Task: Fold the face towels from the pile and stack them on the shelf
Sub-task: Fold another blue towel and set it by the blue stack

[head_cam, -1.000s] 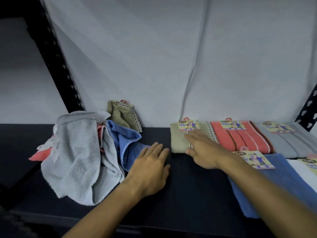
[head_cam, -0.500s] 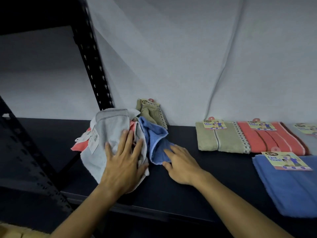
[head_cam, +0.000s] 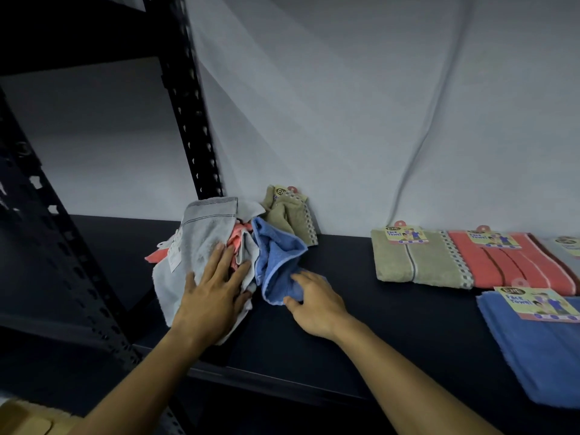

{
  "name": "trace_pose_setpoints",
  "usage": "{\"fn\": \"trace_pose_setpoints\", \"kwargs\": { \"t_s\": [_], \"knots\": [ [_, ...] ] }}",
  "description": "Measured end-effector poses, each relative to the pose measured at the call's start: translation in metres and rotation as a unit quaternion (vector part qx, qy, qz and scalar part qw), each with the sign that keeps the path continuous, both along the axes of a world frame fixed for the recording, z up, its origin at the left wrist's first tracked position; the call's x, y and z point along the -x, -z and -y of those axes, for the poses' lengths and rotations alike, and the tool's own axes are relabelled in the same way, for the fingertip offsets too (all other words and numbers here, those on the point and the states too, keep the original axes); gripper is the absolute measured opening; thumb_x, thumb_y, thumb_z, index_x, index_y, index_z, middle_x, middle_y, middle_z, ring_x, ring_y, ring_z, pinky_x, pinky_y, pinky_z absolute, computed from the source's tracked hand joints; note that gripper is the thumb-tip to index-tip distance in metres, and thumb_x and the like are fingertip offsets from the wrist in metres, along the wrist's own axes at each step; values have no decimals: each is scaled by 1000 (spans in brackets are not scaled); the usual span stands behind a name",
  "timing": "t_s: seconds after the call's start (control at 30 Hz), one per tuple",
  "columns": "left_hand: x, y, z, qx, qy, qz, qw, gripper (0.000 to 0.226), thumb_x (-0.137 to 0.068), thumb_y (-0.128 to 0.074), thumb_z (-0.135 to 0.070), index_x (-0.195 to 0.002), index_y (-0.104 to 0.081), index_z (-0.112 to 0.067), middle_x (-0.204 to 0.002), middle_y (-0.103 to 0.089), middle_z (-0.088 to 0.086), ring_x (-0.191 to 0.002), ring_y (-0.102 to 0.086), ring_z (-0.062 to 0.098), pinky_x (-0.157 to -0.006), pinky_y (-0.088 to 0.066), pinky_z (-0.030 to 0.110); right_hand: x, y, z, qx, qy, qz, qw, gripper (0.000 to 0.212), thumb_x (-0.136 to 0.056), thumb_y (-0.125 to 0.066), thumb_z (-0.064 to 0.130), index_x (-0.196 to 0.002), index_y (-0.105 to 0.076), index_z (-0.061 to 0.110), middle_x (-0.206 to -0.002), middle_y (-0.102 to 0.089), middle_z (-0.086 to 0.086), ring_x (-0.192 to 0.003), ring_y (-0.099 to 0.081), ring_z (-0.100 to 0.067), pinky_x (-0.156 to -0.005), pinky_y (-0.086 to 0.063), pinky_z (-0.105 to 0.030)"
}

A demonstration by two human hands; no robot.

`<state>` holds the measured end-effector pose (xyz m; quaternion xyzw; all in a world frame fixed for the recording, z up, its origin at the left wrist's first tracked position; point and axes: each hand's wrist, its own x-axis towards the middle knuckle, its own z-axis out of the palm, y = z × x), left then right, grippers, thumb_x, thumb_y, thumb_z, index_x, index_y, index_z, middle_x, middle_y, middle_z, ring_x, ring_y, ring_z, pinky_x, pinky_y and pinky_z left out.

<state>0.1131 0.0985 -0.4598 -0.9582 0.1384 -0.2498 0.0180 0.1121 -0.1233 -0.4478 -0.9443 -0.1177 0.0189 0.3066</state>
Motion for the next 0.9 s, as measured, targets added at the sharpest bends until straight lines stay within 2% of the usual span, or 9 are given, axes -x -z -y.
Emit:
{"fn": "trace_pose_setpoints", "kwargs": {
  "t_s": [0.13,0.23,0.37,0.43,0.53,0.63,0.73,0.8,0.9],
  "knots": [
    [1,4,-5,20,-2,-7,1000,54,-95,-48,-46,-145,-41,-27,-164,-16,5,-151,-3,20,-99,-43,64,-5,-1,-6,-210,68,20,975,44,-102,-38,33,-145,-37,21,-145,-42,1,-134,-41,-17,-106,-37,-31],
    [3,7,-2,18,-10,-5,1000,54,-93,-50,-43,-143,-43,-24,-162,-22,9,-150,-8,23,-92,-47,64,-8,-6,-15,-312,106,45,943,58,-101,-34,47,-152,-20,23,-155,-22,1,-139,-32,-15,-111,-33,-34],
    [2,10,0,8,-11,0,1000,56,-92,-51,-42,-144,-46,-21,-161,-24,12,-150,-8,25,-89,-49,63,-20,-14,-35,-253,53,72,963,89,-88,-57,55,-153,1,35,-159,8,10,-145,-11,-16,-114,-28,-39],
    [1,12,0,9,-11,2,1000,56,-92,-51,-42,-143,-46,-21,-161,-24,12,-150,-7,24,-89,-49,63,-30,-16,-41,-149,39,67,986,87,-87,-63,49,-153,-8,34,-157,-8,1,-140,-22,-22,-106,-38,-40],
    [0,13,1,10,-14,2,1000,53,-91,-54,-40,-140,-47,-22,-161,-24,11,-150,-8,25,-88,-49,64,-36,-20,-43,-12,55,83,995,52,-94,-57,38,-140,-39,21,-136,-44,-8,-122,-44,-27,-89,-45,-37],
    [-1,13,3,6,-25,-2,1000,51,-93,-49,-43,-140,-48,-24,-162,-23,10,-150,-6,24,-91,-48,63,-35,-27,-35,-48,89,104,989,28,-98,-50,26,-123,-53,13,-122,-53,-8,-106,-55,-28,-75,-44,-35],
    [0,12,3,10,-32,-9,999,51,-94,-45,-45,-142,-47,-26,-163,-19,8,-151,-4,23,-95,-46,63,-31,-29,-22,-105,100,128,981,7,-97,-51,19,-95,-51,12,-102,-55,-6,-83,-56,-24,-63,-41,-33],
    [1,9,4,12,-34,-13,999,51,-93,-48,-44,-141,-48,-27,-163,-19,7,-151,-6,24,-95,-46,62,-29,-28,-10,-141,113,145,973,15,-95,-53,12,-82,-46,14,-91,-53,-5,-70,-52,-19,-57,-41,-30],
    [3,4,4,9,-39,-22,999,53,-92,-56,-42,-142,-45,-29,-164,-17,7,-152,-5,24,-95,-46,60,-24,-37,14,-202,150,174,952,17,-91,-54,2,-79,-48,12,-84,-53,-4,-60,-45,-9,-47,-36,-15]
  ]
}}
